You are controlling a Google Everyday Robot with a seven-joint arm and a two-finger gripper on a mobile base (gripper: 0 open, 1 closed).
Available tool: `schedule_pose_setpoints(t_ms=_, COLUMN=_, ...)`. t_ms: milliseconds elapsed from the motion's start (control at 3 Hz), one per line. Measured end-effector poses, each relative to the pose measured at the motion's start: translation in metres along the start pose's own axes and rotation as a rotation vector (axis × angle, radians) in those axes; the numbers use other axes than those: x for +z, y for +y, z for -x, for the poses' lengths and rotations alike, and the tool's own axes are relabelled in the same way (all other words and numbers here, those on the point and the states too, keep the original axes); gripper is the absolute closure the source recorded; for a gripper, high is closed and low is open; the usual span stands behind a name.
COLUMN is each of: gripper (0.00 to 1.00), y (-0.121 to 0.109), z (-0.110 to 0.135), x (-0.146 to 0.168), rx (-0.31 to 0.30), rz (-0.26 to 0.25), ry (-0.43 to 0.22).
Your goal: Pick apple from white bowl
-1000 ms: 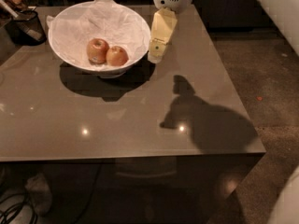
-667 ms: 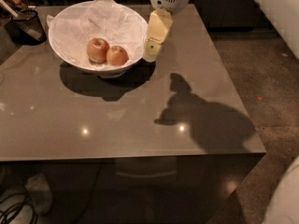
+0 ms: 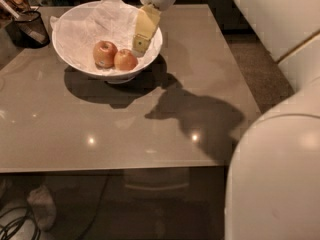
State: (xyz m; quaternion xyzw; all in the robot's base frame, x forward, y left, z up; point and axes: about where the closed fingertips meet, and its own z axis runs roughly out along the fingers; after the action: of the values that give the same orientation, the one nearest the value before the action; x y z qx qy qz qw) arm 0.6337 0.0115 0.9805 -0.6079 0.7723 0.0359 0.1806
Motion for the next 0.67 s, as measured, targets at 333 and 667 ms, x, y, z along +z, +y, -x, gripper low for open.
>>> schedule_pose_setpoints(t_ms=333, gripper=0.23, y=-0.008, z=0.015, x=0.01, rx=-0.002, rz=0.019, ry=-0.012)
schedule_pose_setpoints(t_ms=667, gripper=0.23, y=-0.014, z=0.026, x=0.02, rx=-0.01, rz=0.037, ry=-0.022)
